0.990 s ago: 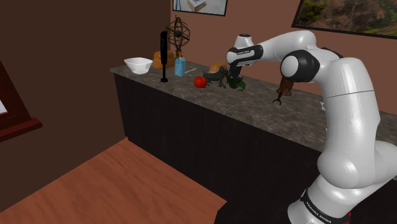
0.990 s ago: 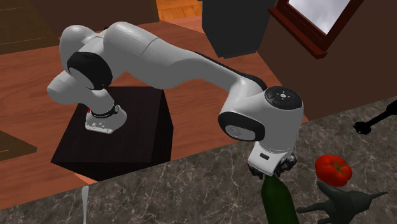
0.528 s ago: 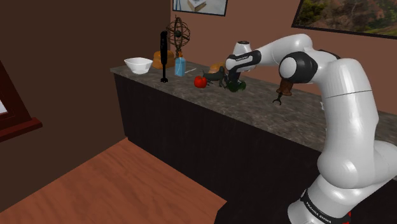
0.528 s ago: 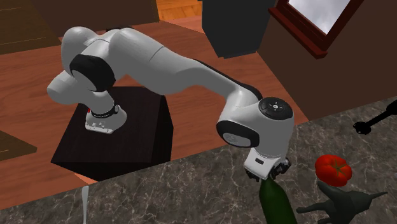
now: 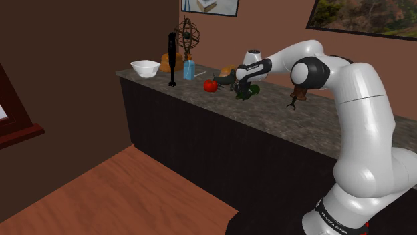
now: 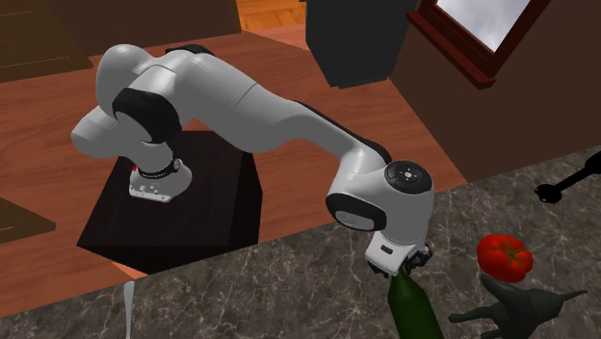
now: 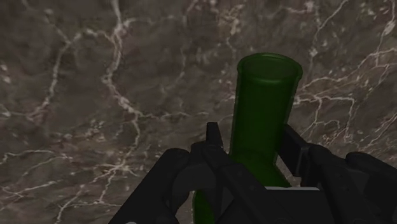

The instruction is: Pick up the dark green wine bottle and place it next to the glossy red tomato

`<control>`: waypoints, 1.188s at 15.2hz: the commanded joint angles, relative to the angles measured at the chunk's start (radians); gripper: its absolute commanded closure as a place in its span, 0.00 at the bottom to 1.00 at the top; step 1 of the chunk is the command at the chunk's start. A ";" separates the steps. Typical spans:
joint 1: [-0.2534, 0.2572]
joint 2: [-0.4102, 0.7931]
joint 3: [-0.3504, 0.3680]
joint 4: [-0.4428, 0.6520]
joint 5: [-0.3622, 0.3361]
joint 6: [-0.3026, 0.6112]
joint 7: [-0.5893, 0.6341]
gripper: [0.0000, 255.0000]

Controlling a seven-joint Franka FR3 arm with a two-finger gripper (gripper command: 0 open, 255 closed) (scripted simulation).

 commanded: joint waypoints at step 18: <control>0.009 -0.098 0.000 -0.046 -0.002 -0.053 0.003 0.00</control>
